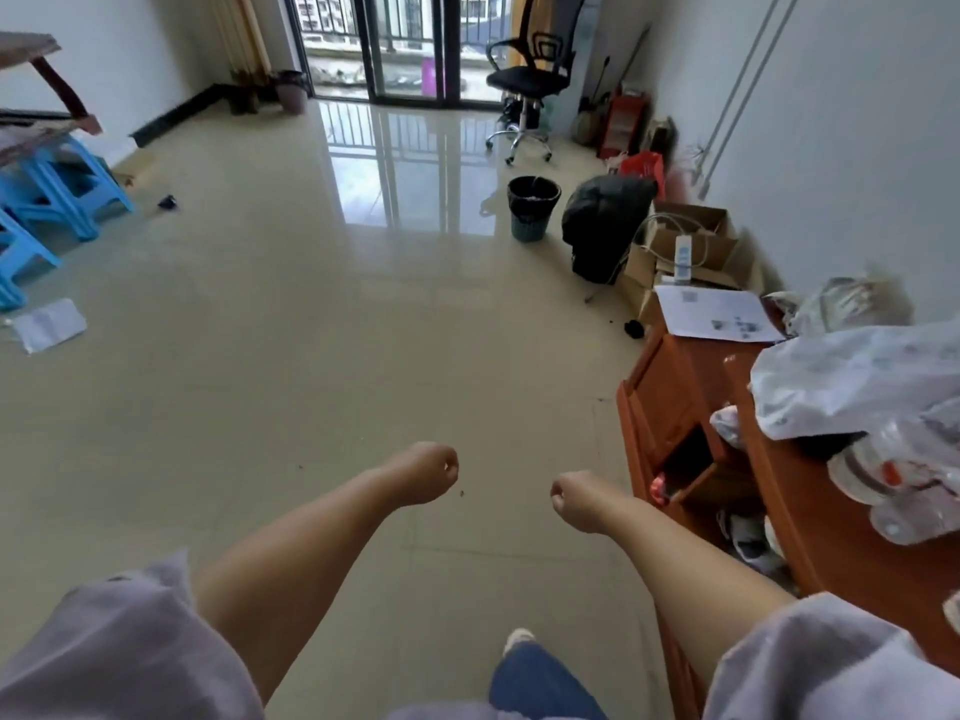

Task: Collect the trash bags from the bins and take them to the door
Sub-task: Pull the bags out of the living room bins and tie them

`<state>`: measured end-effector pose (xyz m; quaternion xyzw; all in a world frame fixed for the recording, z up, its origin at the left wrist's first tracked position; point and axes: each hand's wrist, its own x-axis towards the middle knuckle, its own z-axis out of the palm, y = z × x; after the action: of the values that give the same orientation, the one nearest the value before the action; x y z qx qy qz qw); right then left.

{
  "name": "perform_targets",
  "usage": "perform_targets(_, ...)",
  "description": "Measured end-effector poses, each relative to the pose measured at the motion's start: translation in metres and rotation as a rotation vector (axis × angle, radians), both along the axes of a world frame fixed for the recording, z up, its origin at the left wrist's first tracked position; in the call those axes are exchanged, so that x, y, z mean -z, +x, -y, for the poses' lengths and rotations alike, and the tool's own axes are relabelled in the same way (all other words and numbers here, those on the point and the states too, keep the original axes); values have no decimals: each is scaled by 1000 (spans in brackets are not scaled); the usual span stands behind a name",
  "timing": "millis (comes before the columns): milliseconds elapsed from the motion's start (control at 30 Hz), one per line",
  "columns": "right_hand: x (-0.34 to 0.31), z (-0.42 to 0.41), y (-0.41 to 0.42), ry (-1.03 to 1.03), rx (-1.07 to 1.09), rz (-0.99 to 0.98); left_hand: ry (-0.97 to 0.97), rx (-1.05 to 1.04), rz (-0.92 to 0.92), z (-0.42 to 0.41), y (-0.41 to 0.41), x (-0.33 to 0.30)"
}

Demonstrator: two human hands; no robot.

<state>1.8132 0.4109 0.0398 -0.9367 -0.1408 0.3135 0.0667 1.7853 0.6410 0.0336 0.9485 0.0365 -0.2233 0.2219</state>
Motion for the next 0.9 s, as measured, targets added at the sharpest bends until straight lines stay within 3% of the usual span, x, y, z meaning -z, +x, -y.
perform_targets(300,25,-61,269,-18,-43,-9,-56,-116,19,-66,251,11)
perform_targets(533,23,-134,465,-46,-135,-10,5,-232,-8,-143,392,4)
perform_targets(767,47,-238,632,30,-159,-10,47,-197,-2,-231,569,16)
perform_targets(900,44,-280,728,36,-65,-4,44,-152,-8,-281,683,7)
